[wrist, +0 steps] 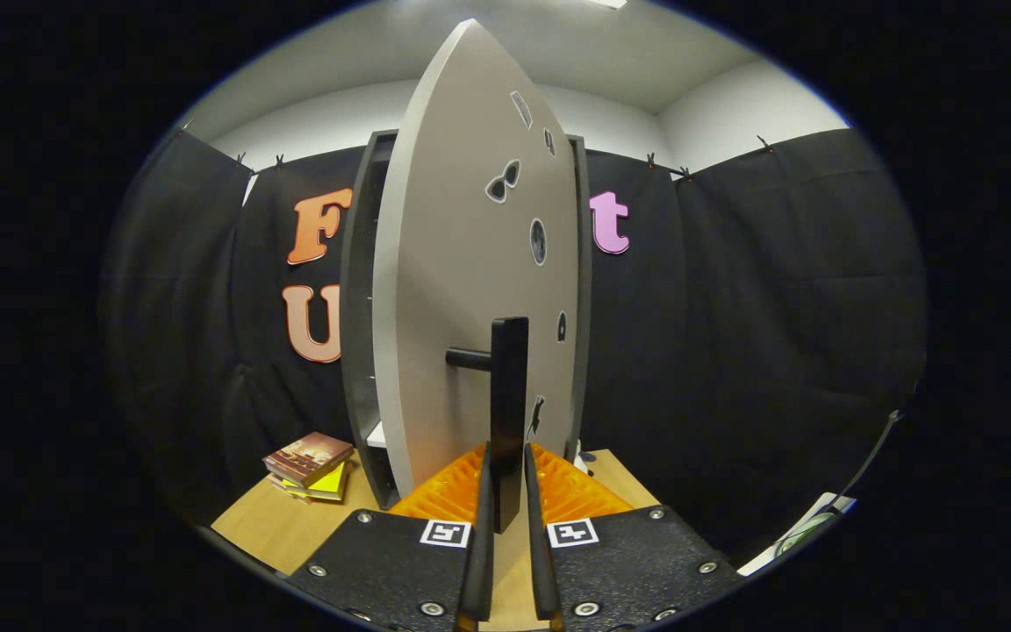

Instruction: Open the shoe cabinet door, grab the shoes and put them into the shoe cabinet, then close the shoe cabinet door.

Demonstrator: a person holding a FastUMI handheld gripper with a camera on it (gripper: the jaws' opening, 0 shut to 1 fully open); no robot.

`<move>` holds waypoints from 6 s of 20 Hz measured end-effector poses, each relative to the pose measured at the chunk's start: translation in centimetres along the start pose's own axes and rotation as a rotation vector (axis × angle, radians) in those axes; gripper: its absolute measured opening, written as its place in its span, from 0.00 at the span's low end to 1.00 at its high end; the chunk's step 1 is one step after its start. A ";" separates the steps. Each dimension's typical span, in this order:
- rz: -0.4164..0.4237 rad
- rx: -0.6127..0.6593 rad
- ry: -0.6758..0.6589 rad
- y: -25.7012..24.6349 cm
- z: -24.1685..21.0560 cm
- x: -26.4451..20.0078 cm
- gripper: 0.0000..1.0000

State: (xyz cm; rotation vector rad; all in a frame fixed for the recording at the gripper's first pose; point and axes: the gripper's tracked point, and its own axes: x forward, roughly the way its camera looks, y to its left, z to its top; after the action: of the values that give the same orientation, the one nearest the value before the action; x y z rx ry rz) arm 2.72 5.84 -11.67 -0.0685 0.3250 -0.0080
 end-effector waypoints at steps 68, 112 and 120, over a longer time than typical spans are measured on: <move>0.170 0.113 0.763 16.9 -39.2 3.1 0.00; 0.090 -0.083 0.391 14.7 -8.1 39.4 0.02; 0.131 0.007 0.307 13.5 -4.8 34.7 0.23</move>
State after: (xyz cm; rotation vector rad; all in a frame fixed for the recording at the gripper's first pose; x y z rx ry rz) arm 34.04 18.29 -28.25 -0.0382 0.6354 0.1113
